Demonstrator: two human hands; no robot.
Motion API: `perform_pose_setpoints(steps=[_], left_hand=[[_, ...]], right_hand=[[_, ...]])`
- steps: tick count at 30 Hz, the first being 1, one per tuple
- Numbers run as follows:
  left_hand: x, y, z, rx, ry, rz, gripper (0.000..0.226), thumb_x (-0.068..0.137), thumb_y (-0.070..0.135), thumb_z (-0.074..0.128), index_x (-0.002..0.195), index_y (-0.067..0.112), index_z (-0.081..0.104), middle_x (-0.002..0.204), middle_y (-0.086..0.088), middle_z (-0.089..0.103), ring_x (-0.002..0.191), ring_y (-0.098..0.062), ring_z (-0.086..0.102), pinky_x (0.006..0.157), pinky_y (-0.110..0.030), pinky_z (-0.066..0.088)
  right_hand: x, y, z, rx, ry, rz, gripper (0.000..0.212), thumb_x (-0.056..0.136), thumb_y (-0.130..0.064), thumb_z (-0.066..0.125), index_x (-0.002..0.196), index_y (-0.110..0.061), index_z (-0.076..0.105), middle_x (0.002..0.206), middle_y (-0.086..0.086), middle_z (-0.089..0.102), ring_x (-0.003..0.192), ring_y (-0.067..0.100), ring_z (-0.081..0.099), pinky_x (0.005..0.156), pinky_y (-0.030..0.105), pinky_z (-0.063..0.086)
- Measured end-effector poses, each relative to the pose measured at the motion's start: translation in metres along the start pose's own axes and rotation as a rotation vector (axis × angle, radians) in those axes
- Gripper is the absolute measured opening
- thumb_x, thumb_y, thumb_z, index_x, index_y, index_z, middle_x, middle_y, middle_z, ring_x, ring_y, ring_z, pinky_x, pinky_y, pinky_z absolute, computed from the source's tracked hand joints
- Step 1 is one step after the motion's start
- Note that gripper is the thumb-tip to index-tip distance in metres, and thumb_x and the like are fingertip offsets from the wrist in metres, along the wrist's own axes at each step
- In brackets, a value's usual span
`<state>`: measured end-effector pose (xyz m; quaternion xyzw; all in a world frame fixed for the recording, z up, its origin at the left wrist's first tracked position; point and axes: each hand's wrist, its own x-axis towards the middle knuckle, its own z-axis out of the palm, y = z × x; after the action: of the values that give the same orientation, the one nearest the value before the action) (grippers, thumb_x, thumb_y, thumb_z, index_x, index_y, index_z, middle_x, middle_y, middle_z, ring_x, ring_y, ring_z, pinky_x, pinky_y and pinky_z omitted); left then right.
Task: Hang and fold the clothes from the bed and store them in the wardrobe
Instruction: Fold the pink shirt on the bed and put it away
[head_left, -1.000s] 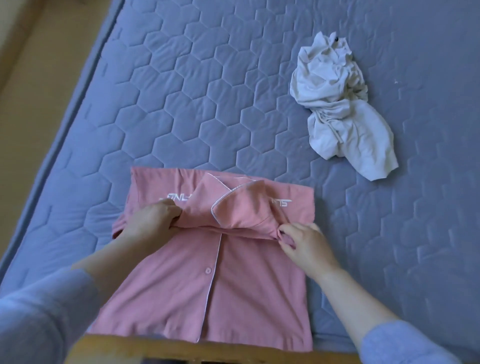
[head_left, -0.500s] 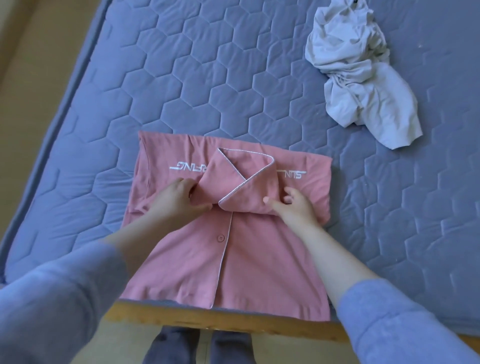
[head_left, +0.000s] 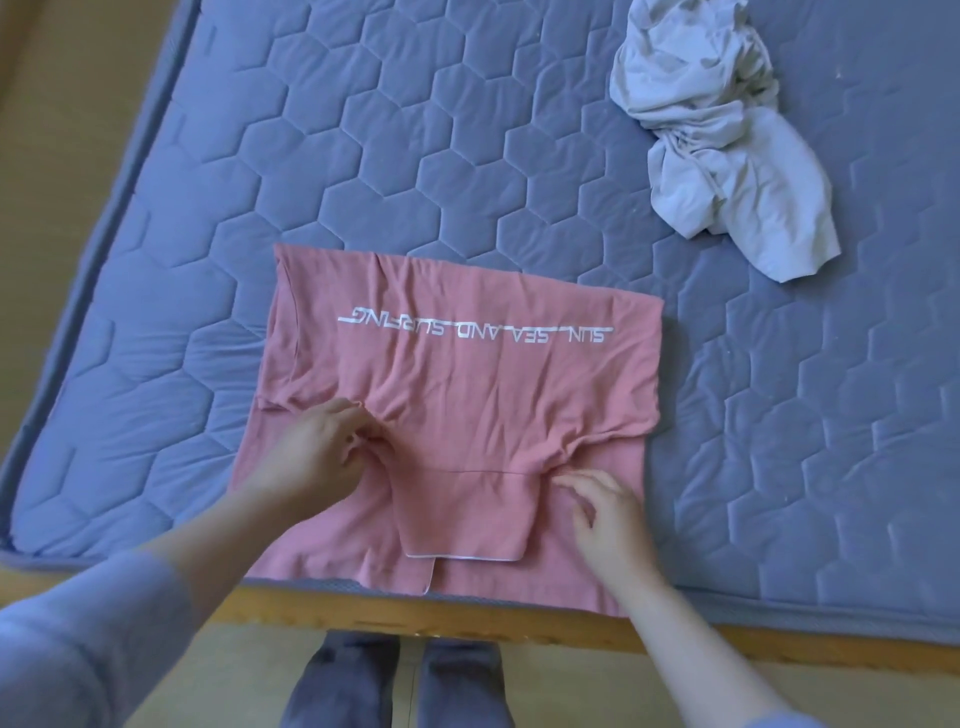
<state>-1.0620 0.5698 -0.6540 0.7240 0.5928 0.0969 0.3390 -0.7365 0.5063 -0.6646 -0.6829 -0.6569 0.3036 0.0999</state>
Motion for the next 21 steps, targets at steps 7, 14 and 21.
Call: perform_pose_setpoints(steps=[7,14,21], left_hand=[[0.017,-0.022,0.008,-0.601,0.369,-1.045,0.047,0.078,0.044,0.072,0.092,0.0,0.061,0.083,-0.016,0.065,0.079,-0.031,0.069,0.079,-0.044,0.056],[0.034,-0.035,0.004,-0.624,0.436,-1.035,0.057,0.071,0.029,0.08,0.115,0.002,0.058,0.112,-0.018,0.065,0.096,-0.029,0.063,0.085,-0.039,0.052],[0.042,-0.034,0.001,-0.515,0.476,-0.965,0.017,0.089,0.026,0.059,0.096,0.01,0.056,0.089,-0.008,0.057,0.085,-0.025,0.053,0.073,-0.032,0.038]], right_hand=[[0.03,-0.004,-0.003,0.632,0.011,0.725,0.013,0.095,-0.012,0.058,0.105,-0.004,0.064,0.097,0.015,0.068,0.084,0.023,0.065,0.079,0.04,0.054],[0.064,-0.009,0.002,1.323,0.16,1.013,0.022,0.099,-0.023,0.053,0.118,-0.013,0.056,0.117,0.008,0.06,0.11,0.02,0.057,0.092,0.033,0.045],[0.071,-0.007,0.007,1.515,0.248,1.035,0.044,0.097,-0.028,0.056,0.139,-0.017,0.049,0.137,0.008,0.057,0.091,0.012,0.061,0.09,0.032,0.045]])
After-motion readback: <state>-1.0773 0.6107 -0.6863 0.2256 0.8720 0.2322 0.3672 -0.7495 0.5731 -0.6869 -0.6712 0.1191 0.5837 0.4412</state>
